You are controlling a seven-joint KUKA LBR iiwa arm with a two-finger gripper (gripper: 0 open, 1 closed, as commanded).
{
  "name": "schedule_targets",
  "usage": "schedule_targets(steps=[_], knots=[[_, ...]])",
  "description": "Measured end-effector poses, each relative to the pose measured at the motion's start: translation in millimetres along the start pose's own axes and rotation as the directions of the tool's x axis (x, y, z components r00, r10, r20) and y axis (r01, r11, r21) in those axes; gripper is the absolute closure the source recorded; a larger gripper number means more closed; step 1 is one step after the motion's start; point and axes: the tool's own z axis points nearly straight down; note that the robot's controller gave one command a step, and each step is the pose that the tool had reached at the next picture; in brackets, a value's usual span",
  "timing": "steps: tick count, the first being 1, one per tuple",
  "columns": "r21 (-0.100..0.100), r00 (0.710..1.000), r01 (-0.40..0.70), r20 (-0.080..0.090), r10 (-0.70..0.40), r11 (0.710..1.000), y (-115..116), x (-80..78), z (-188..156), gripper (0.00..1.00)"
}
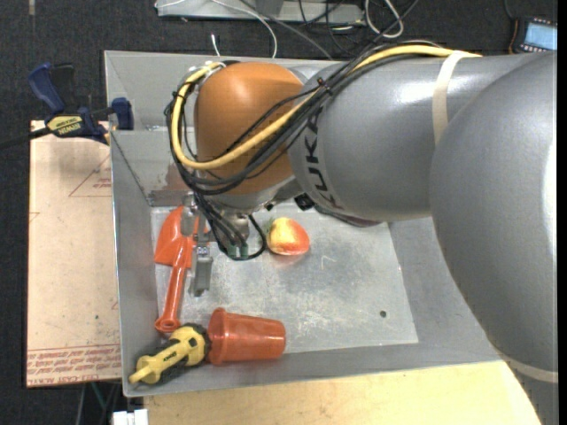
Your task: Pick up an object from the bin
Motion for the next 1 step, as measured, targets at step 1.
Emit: schedule_targets(steps=[1], knots=[[-0.001, 1.000, -0.005, 0.007, 0.005, 1.000, -1.3, -2.2, -4.3, 0.00]])
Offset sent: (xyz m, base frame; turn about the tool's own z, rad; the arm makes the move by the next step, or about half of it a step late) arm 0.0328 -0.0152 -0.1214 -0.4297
